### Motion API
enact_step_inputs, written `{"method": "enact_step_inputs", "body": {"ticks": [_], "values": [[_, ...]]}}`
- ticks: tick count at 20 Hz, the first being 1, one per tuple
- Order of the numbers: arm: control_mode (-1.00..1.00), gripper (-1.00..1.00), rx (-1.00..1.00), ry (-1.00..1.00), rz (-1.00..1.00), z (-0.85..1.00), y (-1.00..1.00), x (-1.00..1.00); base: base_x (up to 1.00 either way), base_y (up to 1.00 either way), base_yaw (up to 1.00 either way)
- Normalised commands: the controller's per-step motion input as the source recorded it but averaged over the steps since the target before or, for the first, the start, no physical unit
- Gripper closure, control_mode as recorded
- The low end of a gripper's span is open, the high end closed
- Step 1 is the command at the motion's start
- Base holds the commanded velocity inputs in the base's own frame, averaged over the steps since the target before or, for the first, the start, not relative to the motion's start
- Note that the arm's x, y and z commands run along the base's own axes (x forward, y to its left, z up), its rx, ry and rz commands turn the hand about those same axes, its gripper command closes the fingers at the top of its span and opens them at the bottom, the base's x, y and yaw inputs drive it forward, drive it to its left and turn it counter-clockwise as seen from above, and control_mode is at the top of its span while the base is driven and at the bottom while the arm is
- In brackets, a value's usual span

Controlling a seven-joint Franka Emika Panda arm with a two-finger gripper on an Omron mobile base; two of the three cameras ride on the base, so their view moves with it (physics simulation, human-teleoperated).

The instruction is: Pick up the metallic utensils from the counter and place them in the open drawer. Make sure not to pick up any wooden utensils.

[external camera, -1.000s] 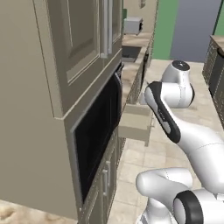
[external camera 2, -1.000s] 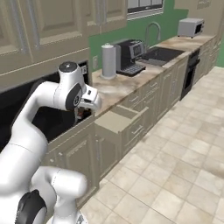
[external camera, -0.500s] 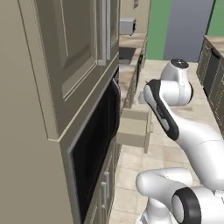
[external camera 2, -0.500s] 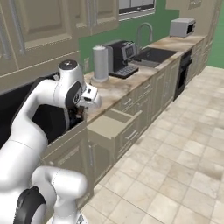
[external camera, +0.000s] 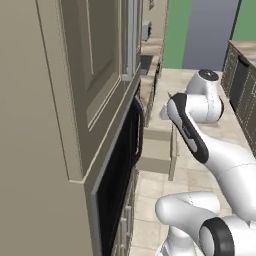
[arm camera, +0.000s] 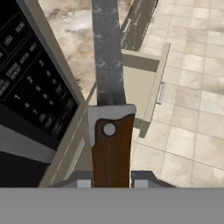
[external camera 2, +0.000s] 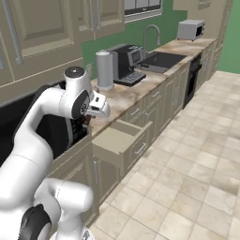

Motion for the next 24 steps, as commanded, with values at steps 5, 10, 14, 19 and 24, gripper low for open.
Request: {"method": "enact_step_inputs", "body": {"ticks": [5, 10, 14, 19, 24], "values": [[1.00, 1.00, 0.00, 0.00, 0.00, 0.00, 0.00, 0.00, 0.62, 0.10, -0.12], [-1.00, 1.00, 0.06, 0.19, -0.09, -0.42, -0.40, 0.34, 0.09, -0.02, -0.03], [-1.00, 1.00, 0.01, 0.23, -0.14, -0.49, 0.08, 0.83, 0.00, 0.00, 0.00], [-1.00, 1.00, 0.00, 0.25, -0.11, -0.55, 0.08, 0.89, 0.00, 0.00, 0.00], [-1.00, 1.00, 0.03, 0.16, -0.03, -0.55, -0.07, 0.31, 0.00, 0.00, 0.00]]}}
